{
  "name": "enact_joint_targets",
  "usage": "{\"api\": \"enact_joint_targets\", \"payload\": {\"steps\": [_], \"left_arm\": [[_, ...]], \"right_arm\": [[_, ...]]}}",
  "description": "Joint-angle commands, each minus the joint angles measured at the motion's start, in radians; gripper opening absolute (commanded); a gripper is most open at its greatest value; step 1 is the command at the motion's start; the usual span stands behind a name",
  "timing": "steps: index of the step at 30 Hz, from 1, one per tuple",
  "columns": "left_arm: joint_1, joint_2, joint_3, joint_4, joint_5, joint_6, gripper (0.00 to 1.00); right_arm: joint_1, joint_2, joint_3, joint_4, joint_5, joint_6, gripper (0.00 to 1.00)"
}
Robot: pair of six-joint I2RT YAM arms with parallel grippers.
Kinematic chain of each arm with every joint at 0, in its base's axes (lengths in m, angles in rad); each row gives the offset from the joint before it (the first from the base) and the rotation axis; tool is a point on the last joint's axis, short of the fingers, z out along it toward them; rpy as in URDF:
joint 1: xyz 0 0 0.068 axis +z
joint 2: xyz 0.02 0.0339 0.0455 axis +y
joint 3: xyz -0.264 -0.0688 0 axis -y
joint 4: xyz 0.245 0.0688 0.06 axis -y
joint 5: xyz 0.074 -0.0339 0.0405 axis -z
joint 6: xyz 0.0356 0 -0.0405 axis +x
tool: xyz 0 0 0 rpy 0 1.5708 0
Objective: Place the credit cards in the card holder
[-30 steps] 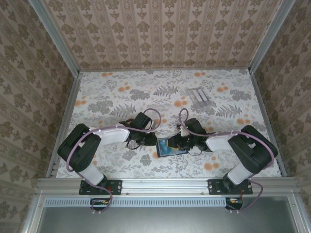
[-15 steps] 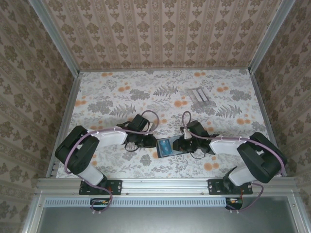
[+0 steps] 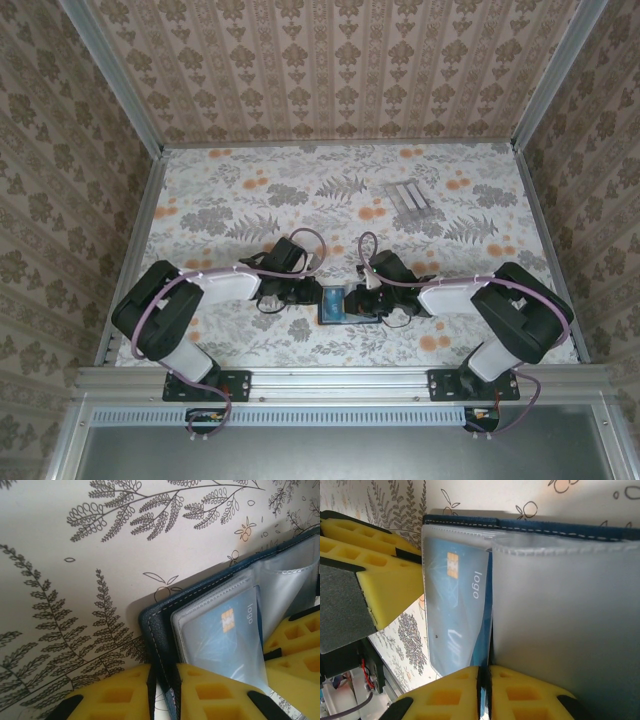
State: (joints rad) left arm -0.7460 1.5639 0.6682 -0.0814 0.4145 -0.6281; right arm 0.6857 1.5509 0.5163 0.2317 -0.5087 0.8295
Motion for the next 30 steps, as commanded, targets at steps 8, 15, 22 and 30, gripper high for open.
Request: {"api": "enact_joint_targets", "payload": {"steps": [8, 15, 22, 30], "left_arm": [[0.023, -0.125, -0.056, -0.066, 0.01, -0.006, 0.34], [0.022, -0.174, -0.088, -0.079, 0.021, -0.023, 0.43], [-0.012, -0.156, -0.12, -0.024, 0.012, -0.07, 0.53], [-0.042, -0.088, -0.119, 0.077, 0.038, -0.123, 0.55]], "right_arm": [[0.0, -0.32, 0.013, -0.418, 0.221, -0.184, 0.3], [0.007, -0.397, 0.079, -0.673, 0.494, -0.274, 0.38], [0.021, -0.275, 0.111, -0.656, 0.489, -0.275, 0.49], [0.021, -0.186, 0.068, -0.412, 0.262, -0.244, 0.42]]}}
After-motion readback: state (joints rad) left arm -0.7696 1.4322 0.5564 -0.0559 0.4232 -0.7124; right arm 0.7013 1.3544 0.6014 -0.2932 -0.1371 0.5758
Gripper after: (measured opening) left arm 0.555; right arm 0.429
